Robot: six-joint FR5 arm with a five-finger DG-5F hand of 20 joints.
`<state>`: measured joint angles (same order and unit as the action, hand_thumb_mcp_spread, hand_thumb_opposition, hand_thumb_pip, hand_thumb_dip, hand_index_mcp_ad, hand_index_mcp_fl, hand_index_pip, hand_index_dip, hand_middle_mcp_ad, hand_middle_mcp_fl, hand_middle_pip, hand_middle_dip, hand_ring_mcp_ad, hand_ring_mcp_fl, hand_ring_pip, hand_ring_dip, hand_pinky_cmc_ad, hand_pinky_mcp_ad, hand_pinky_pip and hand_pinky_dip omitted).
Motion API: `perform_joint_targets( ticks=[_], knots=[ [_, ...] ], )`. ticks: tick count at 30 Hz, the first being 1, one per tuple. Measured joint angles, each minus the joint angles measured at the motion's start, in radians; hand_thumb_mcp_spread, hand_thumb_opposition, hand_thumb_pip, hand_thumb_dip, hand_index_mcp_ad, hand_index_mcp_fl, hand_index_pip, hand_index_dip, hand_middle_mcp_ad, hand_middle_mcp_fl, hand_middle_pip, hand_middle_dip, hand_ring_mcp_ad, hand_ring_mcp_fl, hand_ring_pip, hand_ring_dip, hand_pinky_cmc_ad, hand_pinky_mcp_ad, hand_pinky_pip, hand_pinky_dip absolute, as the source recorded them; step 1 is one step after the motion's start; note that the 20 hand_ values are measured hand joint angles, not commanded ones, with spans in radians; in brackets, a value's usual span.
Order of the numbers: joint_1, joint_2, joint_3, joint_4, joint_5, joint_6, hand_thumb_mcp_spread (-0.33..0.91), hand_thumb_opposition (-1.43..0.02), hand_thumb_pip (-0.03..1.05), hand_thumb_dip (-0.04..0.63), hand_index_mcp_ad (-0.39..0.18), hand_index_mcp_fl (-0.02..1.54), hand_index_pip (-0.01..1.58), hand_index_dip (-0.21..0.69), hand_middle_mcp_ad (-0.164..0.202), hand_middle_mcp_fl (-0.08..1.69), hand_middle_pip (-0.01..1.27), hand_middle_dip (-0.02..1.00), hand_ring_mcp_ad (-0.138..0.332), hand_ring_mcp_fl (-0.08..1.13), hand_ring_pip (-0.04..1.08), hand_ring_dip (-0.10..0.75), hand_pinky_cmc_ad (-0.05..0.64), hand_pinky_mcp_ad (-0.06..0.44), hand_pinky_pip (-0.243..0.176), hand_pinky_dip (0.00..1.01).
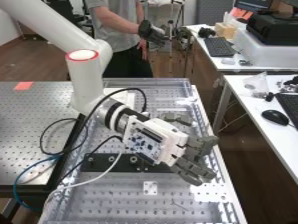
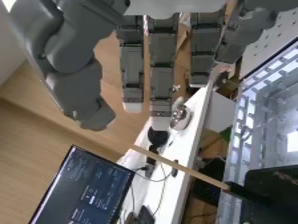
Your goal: Grab the chopstick and place it in the clear container
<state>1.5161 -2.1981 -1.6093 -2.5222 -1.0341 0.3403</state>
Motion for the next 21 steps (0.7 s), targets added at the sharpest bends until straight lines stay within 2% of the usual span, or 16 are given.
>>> perform_joint_targets(
  ticks=[3, 6, 12, 21],
  knots=[
    [0.005, -0.004, 0.007, -0.004, 0.004, -0.005, 0.4, -0.79, 0.76, 0.323, -0.012, 0.17, 1.19, 0.028, 0.075, 0.53, 0.52, 0.53, 0.197, 0.26, 0.08, 0.278, 0.229, 0.197, -0.08, 0.21],
    [0.01, -0.006, 0.014, -0.01, 0.006, -0.007, 0.39, -0.78, 0.76, 0.323, -0.037, 0.17, 1.25, 0.028, 0.077, 0.53, 0.53, 0.54, 0.173, 0.28, 0.08, 0.279, 0.23, 0.201, -0.077, 0.2],
    [0.022, -0.008, 0.017, -0.013, 0.015, -0.023, 0.41, -0.78, 0.75, 0.323, -0.038, 0.18, 1.3, 0.024, 0.075, 0.53, 0.56, 0.56, 0.164, 0.28, 0.08, 0.297, 0.248, 0.199, -0.059, 0.19],
    [0.034, -0.027, 0.035, -0.028, 0.059, -0.026, 0.42, -0.78, 0.74, 0.307, -0.038, 0.15, 1.3, 0.028, 0.075, 0.49, 0.58, 0.57, 0.164, 0.29, 0.08, 0.312, 0.26, 0.199, -0.063, 0.19]
  ],
)
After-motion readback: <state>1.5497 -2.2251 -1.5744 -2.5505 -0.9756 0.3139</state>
